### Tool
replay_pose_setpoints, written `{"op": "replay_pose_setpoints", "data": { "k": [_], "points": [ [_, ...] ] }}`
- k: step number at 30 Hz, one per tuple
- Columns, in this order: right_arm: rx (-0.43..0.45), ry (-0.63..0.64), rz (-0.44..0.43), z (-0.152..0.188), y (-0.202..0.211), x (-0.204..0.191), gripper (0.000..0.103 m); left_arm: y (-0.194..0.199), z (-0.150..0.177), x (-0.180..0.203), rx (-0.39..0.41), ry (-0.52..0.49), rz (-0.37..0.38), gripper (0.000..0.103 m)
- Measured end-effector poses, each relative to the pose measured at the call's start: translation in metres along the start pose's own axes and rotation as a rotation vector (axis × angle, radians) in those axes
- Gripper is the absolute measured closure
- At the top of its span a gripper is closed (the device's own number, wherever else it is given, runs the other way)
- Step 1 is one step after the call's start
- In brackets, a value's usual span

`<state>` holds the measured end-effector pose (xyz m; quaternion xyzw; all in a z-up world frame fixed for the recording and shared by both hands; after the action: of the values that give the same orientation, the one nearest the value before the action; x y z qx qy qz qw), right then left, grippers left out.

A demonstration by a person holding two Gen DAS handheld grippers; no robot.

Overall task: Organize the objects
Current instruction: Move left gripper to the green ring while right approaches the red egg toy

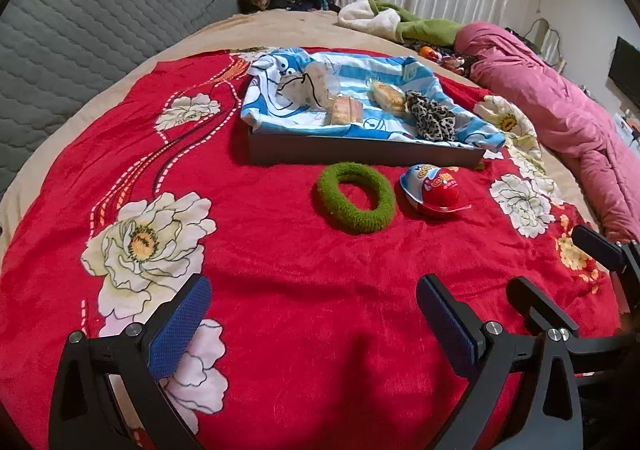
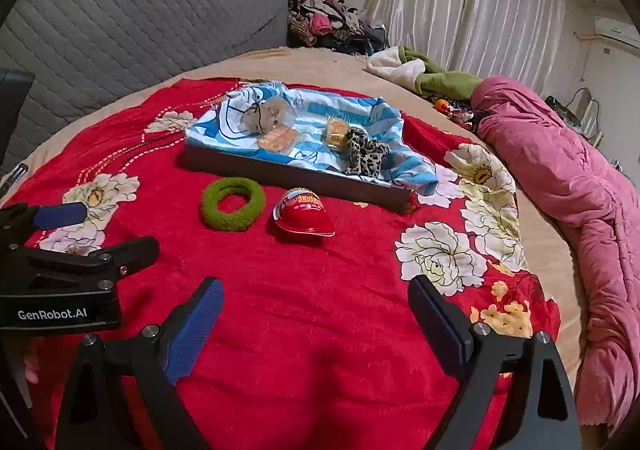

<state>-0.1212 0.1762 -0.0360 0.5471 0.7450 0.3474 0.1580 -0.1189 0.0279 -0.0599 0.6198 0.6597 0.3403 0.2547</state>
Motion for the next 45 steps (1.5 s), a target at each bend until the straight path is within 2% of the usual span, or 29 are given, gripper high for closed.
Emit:
{"op": "replay_pose_setpoints", "data": {
  "k": [22,45],
  "points": [
    [-0.058,0.007,0.004,-0.004,-0.047,0.010,0.010,-0.045,-0.018,0.008,-0.046,0.001,0.018,0.001],
    [-0.066,0.011,-0.026,-0.018,-0.087,0.009,0.010,-0.085,-0.042,0.019,-0.083,-0.012,0.035,0.001]
  ]
}}
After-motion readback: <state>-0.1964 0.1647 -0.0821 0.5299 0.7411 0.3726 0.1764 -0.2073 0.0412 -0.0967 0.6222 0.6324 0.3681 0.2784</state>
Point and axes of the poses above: each gripper's, at about its wrist camera, not at the fingertips, and y roughly against the way its jaws point, x to its right, z to its underside, the point moved 7 cm from there along -y, roughly the way its jaws point, and after that the axes turned 1 degree about -z, right-handed, at the moved point
